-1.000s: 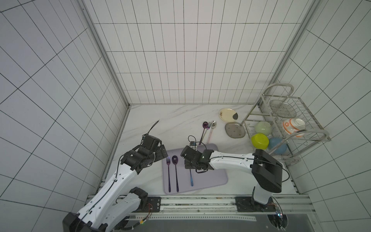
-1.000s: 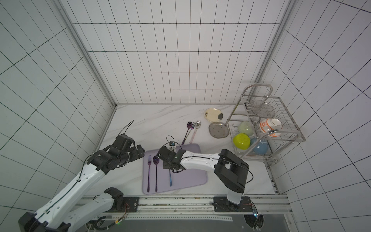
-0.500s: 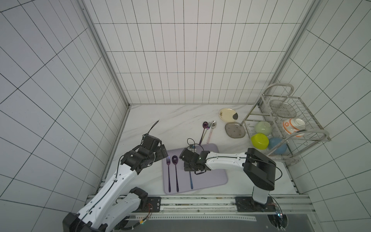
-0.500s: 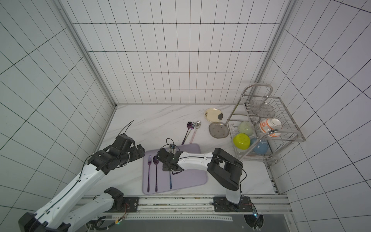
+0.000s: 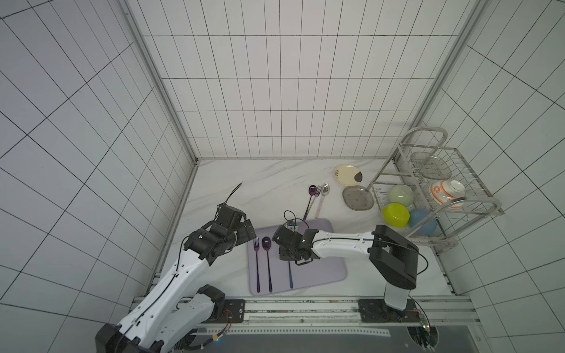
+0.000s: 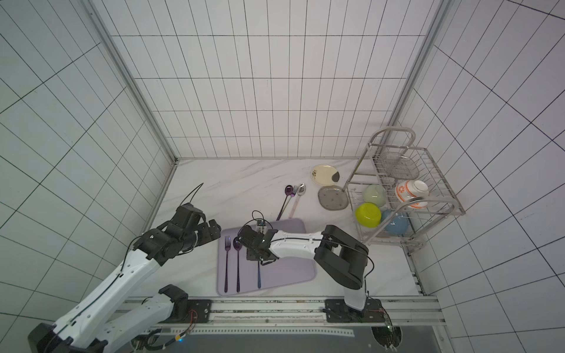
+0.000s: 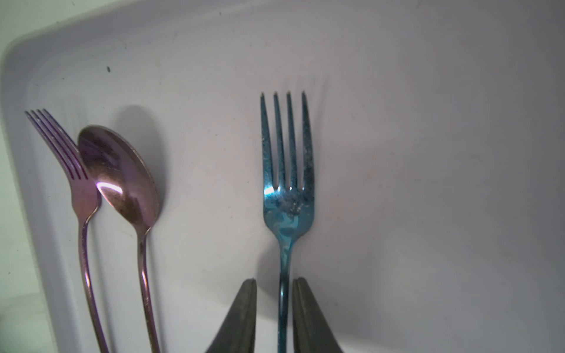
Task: Set the spoon and fork side by side
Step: Place the fork on the tray, then pick up the spoon from the center of the board.
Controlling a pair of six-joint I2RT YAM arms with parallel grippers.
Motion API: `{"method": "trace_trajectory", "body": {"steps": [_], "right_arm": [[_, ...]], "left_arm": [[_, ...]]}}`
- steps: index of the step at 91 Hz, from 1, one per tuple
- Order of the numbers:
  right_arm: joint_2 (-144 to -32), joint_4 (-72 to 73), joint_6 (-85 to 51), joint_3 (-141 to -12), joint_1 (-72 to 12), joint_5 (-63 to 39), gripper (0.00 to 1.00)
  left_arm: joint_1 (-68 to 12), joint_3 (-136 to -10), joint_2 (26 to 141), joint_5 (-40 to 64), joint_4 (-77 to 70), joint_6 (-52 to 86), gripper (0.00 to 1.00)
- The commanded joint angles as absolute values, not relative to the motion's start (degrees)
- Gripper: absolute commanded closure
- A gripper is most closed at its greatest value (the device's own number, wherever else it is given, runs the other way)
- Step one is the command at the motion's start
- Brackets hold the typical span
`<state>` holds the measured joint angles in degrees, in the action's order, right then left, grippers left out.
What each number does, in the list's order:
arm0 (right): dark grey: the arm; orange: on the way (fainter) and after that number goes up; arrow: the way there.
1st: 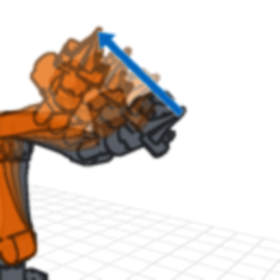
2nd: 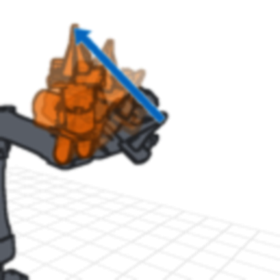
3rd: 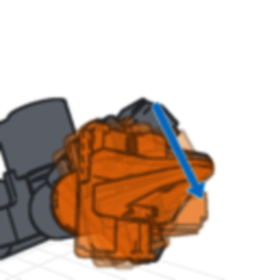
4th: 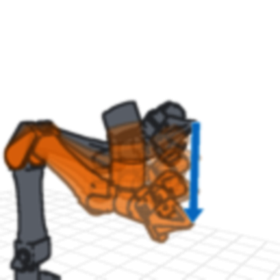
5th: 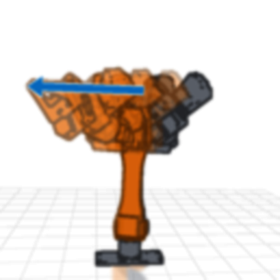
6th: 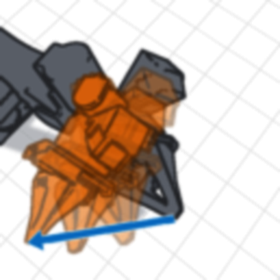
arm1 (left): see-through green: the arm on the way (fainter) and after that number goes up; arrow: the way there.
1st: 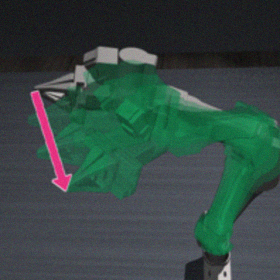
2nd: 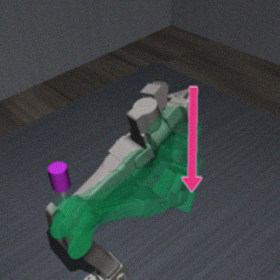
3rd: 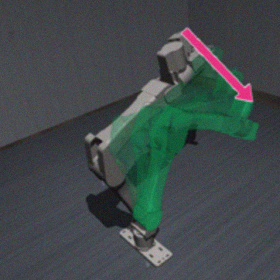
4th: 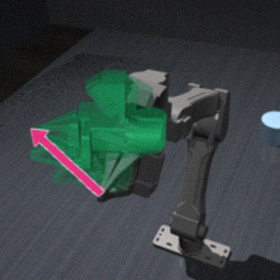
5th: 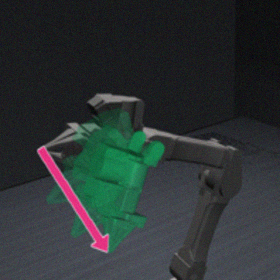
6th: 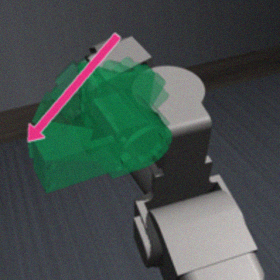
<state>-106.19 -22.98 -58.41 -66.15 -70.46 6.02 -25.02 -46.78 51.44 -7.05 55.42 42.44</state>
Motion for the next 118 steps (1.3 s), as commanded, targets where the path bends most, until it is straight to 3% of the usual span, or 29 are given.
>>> {"method": "trace_trajectory", "body": {"steps": [1, 16, 35, 65, 118], "right_arm": [[-106.0, -28.3, -56.1, -68.3, -69.9, 6.8, 0.7], [-100.6, -32.2, -53.0, -69.7, -66.6, 8.7, 0.65], [-96.1, -34.1, -49.5, -71.4, -53.2, 5.6, 0.63], [-112.3, -39.2, -39.3, -90.2, -34.8, -1.9, 0.66], [-130.9, -40.9, -36.6, -106.6, -31.5, -5.7, 0.73]], "left_arm": [[-24.9, -46.3, 50.5, -7.2, 54.7, 41.8, 0.02], [-24.9, -46.1, 50.7, -6.9, 54.6, 41.8, 0.02], [-24.9, -46.3, 52.3, -3.2, 53.5, 40.6, 0.02], [-24.9, -47.0, 56.8, 2.7, 52.8, 38.9, 0.02], [-24.8, -48.1, 60.6, 1.2, 51.8, 40.4, 0.02]]}}
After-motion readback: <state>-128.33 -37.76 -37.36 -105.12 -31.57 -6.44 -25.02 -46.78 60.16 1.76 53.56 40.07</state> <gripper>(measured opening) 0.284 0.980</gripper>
